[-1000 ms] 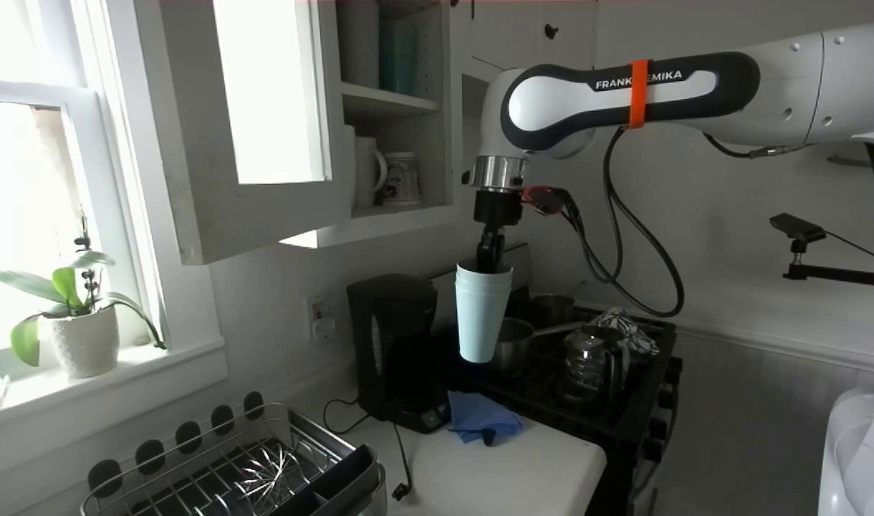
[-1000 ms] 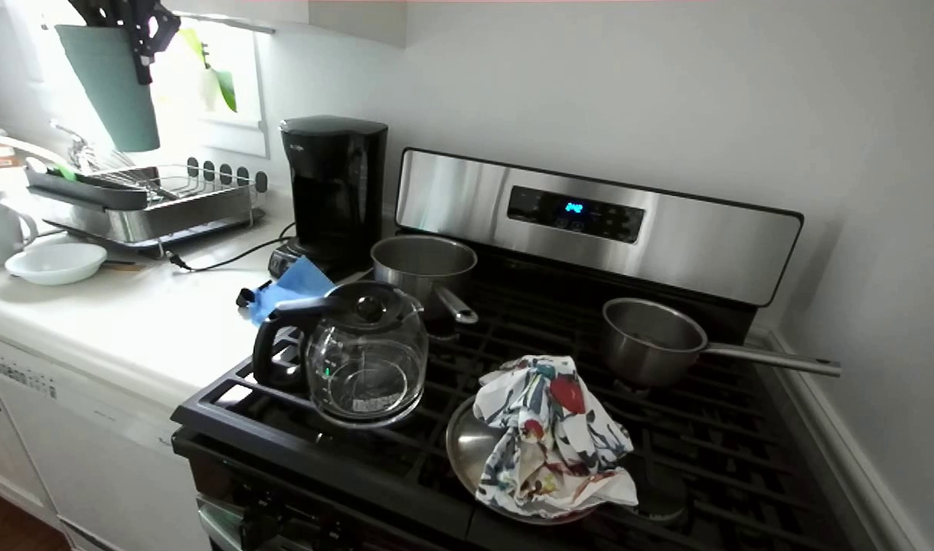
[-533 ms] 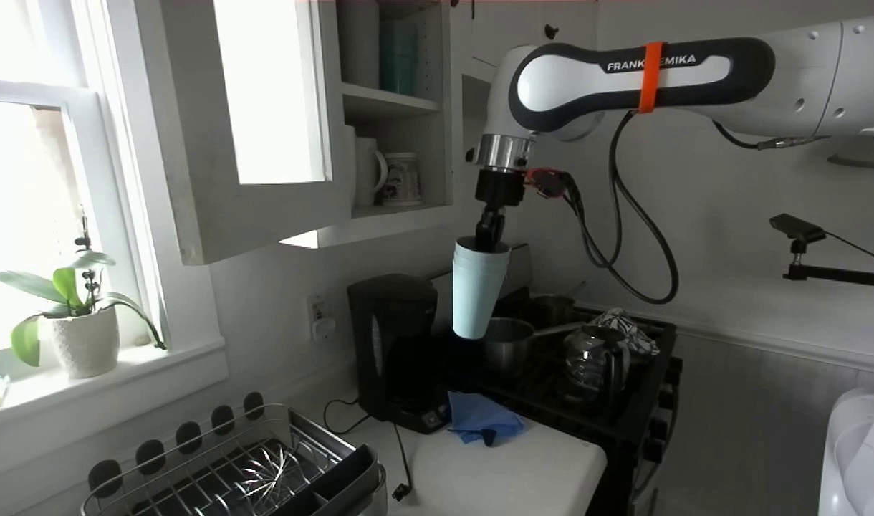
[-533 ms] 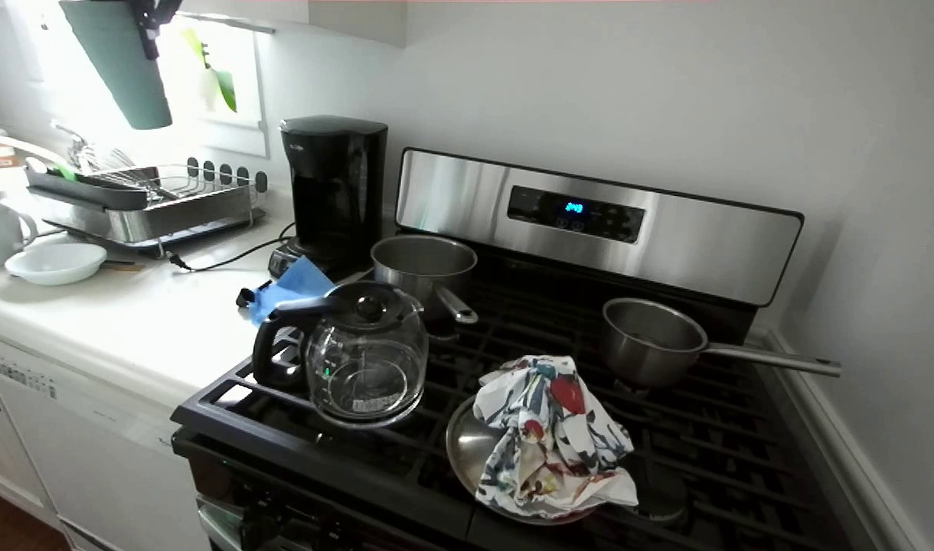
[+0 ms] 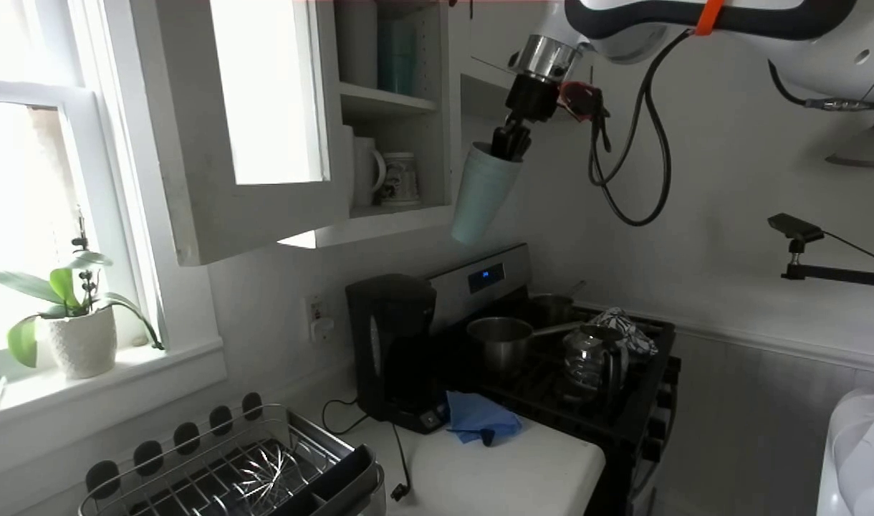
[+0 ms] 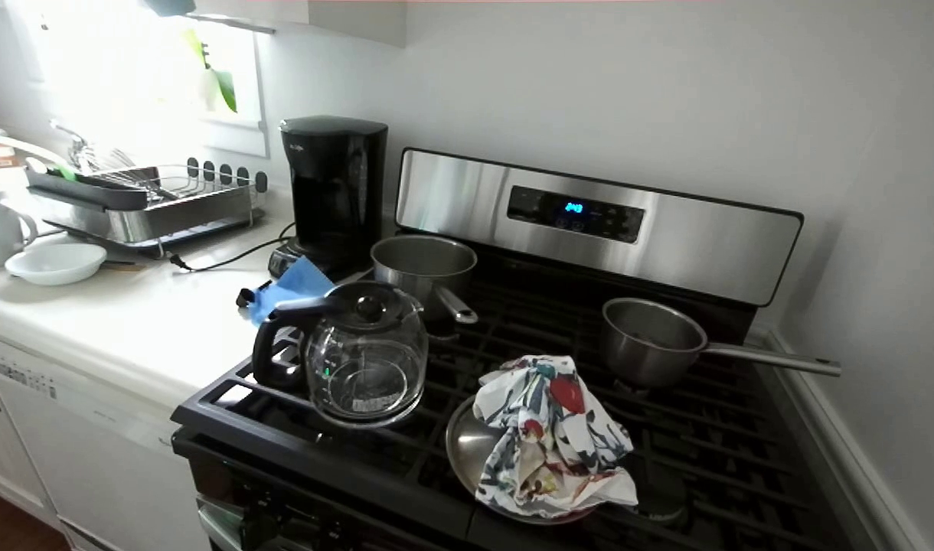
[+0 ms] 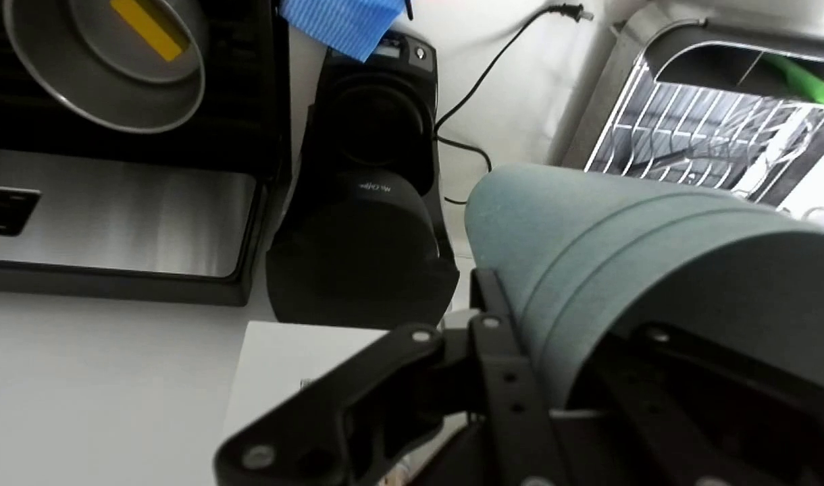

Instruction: Stack all the blue cups on the kitchen counter together, pick up the stacked blue cups and put them on the bottom shelf of the top open cabinet

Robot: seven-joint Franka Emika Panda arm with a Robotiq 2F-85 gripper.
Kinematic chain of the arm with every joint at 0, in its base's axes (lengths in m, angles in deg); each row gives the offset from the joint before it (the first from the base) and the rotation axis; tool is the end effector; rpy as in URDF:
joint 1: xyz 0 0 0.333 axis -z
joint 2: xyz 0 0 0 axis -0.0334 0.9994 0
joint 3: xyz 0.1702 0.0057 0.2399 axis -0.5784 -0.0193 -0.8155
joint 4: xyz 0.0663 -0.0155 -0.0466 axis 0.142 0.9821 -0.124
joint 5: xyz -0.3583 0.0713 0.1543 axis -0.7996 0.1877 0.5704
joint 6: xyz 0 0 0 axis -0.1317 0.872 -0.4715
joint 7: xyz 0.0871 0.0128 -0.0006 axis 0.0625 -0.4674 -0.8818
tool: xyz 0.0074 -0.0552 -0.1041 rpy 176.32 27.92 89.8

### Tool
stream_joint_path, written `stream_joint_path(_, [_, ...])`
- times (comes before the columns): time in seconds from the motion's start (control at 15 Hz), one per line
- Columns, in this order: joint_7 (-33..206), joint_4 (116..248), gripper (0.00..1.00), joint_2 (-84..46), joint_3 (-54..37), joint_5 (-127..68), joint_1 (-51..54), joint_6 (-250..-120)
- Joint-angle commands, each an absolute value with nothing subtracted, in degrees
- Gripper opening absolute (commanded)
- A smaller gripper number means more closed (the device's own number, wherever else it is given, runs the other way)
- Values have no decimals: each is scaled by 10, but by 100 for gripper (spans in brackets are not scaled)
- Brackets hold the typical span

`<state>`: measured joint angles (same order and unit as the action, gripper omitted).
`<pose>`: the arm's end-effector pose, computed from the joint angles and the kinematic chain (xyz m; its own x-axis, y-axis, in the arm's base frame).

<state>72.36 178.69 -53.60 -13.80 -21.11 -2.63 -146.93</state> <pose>0.4525 0.0600 0.7764 0.8593 0.2535 0.4442 0.2839 -0.9588 -0.0022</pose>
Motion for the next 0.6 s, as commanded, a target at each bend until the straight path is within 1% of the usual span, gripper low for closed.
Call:
stream_joint_path(0.0, [790, 1714, 2, -502, -145, -201, -20, -1476])
stream_joint_path(0.53, [911, 1605, 2, -428, -148, -197, -17, -1511])
